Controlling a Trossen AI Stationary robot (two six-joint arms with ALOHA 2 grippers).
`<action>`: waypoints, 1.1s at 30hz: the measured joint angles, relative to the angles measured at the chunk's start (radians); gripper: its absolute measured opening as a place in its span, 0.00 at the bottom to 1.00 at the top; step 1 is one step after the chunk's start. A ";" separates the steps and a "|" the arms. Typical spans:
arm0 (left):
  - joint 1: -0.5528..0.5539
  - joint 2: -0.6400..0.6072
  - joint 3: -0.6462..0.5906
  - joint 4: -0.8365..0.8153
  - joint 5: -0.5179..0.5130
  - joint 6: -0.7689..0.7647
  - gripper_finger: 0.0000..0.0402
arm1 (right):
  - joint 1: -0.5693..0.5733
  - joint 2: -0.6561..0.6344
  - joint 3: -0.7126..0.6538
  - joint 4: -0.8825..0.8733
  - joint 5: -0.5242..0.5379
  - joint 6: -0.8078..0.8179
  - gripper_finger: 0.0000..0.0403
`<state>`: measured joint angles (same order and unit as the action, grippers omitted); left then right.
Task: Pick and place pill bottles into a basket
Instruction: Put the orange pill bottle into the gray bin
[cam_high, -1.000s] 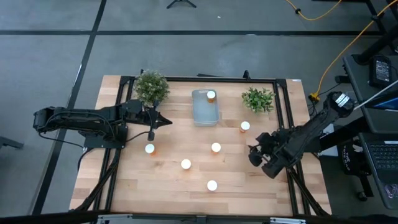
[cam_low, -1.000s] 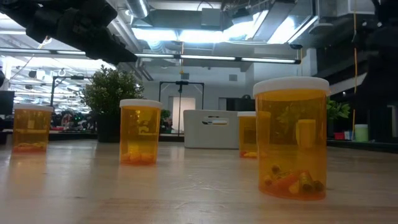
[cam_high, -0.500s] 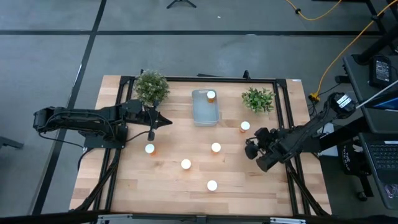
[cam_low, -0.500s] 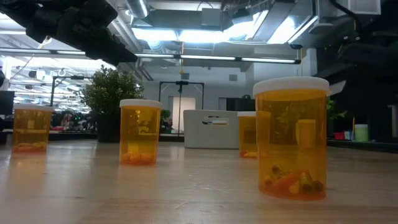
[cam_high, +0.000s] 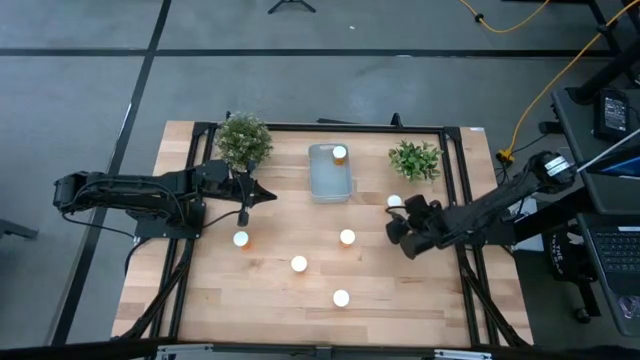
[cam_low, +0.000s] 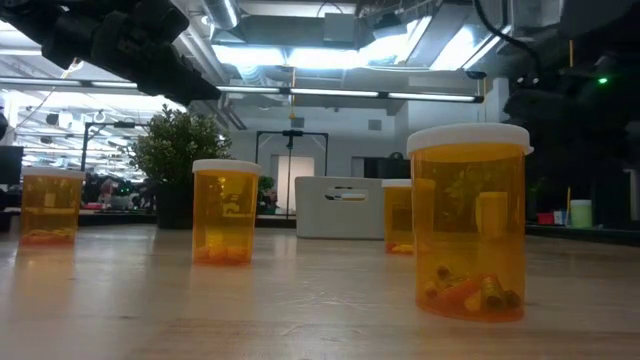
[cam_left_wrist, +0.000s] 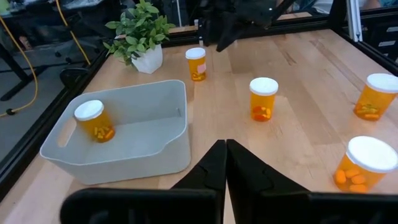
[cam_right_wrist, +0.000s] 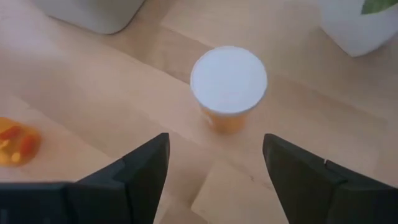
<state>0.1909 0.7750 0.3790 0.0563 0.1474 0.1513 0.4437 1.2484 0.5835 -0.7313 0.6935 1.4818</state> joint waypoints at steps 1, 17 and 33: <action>0.000 0.000 0.000 0.000 0.000 0.000 0.02 | -0.012 0.000 0.000 0.008 -0.005 -0.017 0.65; 0.000 0.000 0.000 -0.002 0.000 0.000 0.02 | -0.176 0.000 0.000 0.093 -0.063 -0.213 0.65; 0.000 0.000 0.000 -0.004 0.000 0.000 0.02 | -0.279 0.005 0.000 0.153 -0.122 -0.364 0.65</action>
<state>0.1905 0.7750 0.3790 0.0521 0.1474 0.1513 0.1649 1.2533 0.5835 -0.5779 0.5719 1.1182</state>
